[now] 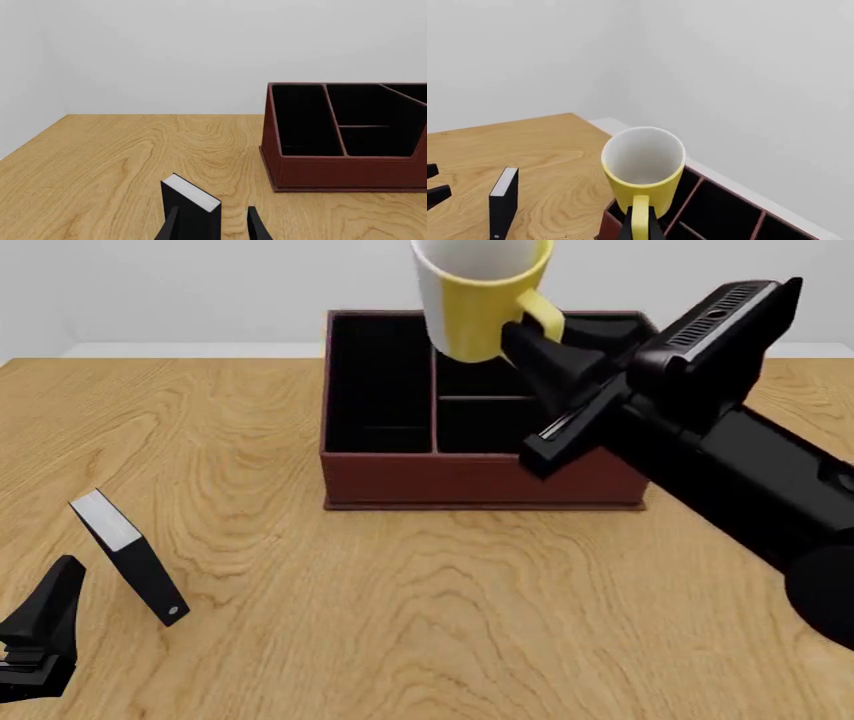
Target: Pick up the yellow and white mug and place it to the right of the caddy.
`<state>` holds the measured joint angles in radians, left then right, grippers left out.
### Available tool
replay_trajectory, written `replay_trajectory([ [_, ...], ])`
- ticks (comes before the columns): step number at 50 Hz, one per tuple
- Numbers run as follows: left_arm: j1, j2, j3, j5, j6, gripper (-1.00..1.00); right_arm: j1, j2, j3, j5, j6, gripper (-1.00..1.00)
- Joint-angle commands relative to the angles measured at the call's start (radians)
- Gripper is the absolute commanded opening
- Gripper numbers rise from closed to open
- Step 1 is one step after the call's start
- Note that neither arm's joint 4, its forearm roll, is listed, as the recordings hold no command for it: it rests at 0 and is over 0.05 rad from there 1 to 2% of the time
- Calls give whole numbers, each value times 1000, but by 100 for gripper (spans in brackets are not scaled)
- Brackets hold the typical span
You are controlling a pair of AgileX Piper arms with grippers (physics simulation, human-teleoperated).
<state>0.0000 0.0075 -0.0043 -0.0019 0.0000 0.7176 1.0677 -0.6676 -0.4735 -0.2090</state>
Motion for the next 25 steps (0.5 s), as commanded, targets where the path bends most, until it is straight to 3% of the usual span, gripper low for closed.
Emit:
replay_trajectory([
  [1,0,0,0,0,0,100,-61,-44,13,21,7,-100],
  [25,0,0,0,0,0,100,-207,-184,57,109,2,-100],
])
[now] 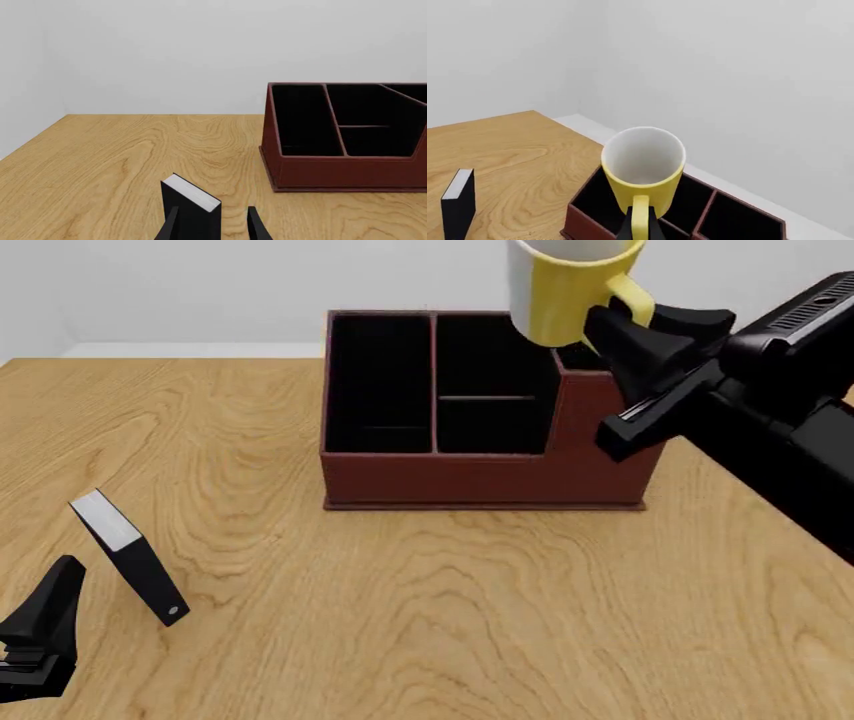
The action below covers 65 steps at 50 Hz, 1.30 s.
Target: Pick up the yellow and white mug and place it to the right of the caddy.
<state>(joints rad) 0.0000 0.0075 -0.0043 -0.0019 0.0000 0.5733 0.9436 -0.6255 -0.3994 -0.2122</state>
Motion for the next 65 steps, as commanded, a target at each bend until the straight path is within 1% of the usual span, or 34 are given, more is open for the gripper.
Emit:
replay_trajectory([
  [1,0,0,0,0,0,100,-66,-64,17,37,6,-100],
  [7,0,0,0,0,0,100,-97,-95,23,61,11,-100],
  [14,0,0,0,0,0,100,-127,-95,38,54,10,-100],
  [18,0,0,0,0,0,100,-137,-94,24,64,16,-100],
  [25,0,0,0,0,0,100,-158,-84,19,57,22,-100],
  [35,0,0,0,0,0,100,-197,-93,23,64,14,-100],
  [44,0,0,0,0,0,100,-244,-114,13,93,19,-100],
  [65,0,0,0,0,0,100,-303,-120,13,98,25,-100],
])
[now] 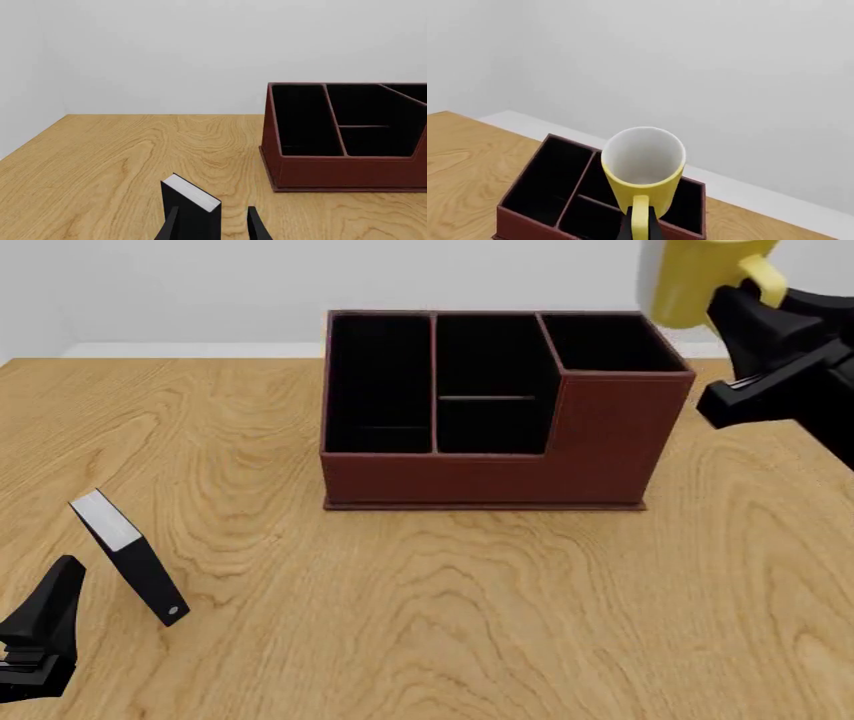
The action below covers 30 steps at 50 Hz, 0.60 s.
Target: Pick up the yellow and white mug and place it to the right of the caddy.
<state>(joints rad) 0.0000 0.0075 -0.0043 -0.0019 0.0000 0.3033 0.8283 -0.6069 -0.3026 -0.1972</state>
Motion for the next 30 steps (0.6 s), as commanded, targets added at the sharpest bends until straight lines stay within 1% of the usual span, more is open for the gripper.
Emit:
replay_trajectory([
  [1,0,0,0,0,0,100,-37,-4,-4,-1,11,-100],
  [8,0,0,0,0,0,100,-70,-2,-6,2,29,-100],
  [30,0,0,0,0,0,100,-138,10,-3,-9,51,-100],
])
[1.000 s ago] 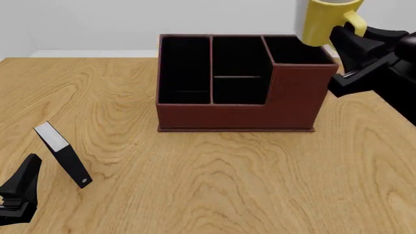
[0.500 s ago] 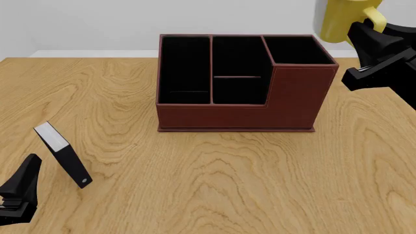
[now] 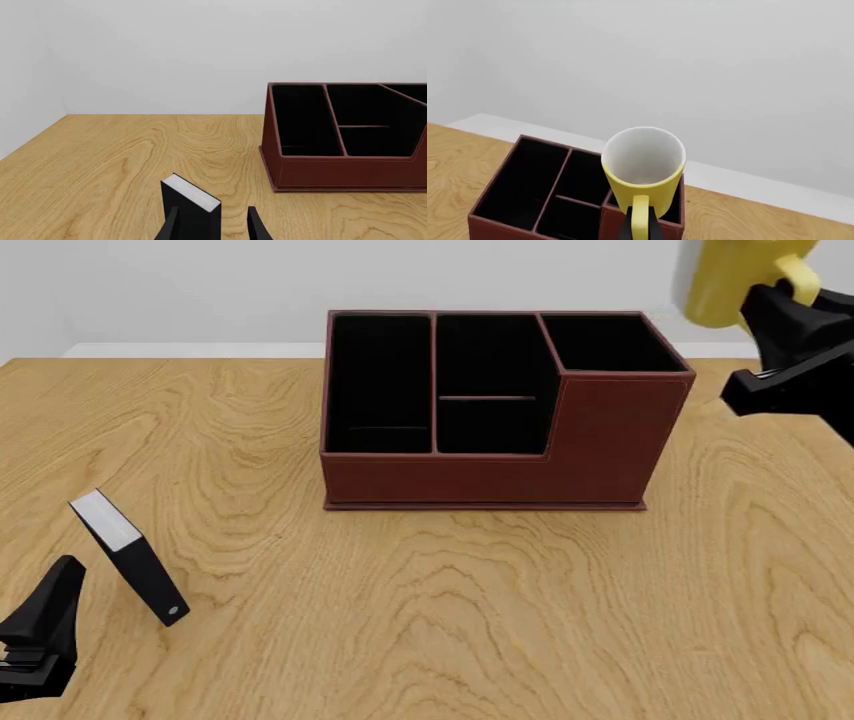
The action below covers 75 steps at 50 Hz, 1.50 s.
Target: Pick up the yellow and white mug and place it to the right of the caddy.
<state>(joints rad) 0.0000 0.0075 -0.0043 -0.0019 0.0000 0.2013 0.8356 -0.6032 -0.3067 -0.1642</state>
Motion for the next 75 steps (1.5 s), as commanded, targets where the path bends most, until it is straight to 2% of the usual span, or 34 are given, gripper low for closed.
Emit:
replay_trajectory([
  [1,0,0,0,0,0,100,-39,3,-8,-3,21,-100],
  [51,0,0,0,0,0,100,-223,73,1,-59,54,-100],
  [75,0,0,0,0,0,100,-312,174,13,-136,79,-100],
])
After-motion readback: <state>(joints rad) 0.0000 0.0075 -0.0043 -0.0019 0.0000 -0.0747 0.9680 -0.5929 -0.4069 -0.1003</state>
